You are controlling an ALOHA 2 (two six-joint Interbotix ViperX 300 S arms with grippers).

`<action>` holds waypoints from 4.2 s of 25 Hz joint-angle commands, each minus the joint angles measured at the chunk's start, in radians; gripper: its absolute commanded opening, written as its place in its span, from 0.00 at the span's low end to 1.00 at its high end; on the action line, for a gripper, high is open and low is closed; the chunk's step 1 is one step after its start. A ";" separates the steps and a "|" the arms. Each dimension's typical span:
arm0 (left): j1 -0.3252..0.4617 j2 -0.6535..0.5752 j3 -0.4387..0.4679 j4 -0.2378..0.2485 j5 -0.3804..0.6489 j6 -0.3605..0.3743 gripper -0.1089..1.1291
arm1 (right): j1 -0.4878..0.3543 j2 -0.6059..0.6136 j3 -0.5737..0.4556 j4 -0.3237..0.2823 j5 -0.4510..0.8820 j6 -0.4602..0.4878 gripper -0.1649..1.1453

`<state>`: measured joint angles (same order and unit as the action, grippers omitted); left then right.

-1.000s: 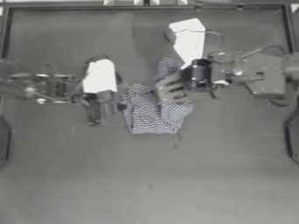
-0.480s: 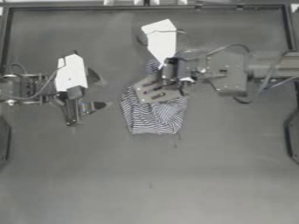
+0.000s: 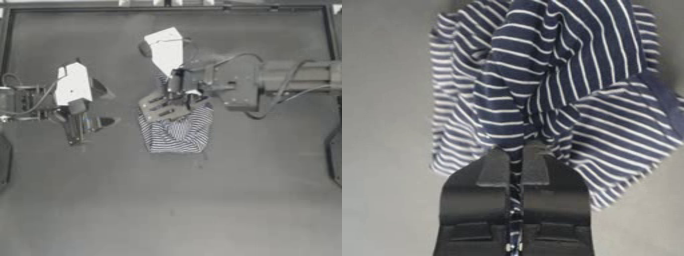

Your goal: Fold shirt

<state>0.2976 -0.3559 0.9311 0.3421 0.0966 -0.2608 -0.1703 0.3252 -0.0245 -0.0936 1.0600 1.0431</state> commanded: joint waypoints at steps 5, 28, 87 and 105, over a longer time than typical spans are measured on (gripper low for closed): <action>0.006 -0.064 0.012 -0.002 0.014 -0.012 0.82 | 0.026 0.048 -0.112 0.048 -0.012 -0.038 0.63; 0.043 -0.078 0.048 -0.002 0.023 -0.021 0.82 | 0.097 0.018 -0.256 -0.094 0.041 -0.103 0.88; -0.029 0.463 -0.526 -0.041 0.250 0.077 0.80 | 0.025 -0.425 0.690 -0.391 -0.746 -0.112 0.90; -0.017 0.503 -0.460 -0.038 0.230 0.078 0.80 | 0.021 -0.252 0.618 -0.442 -0.706 -0.112 0.90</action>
<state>0.2792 0.1657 0.4755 0.3022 0.3313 -0.1841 -0.1488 0.0874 0.6136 -0.5323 0.3528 0.9327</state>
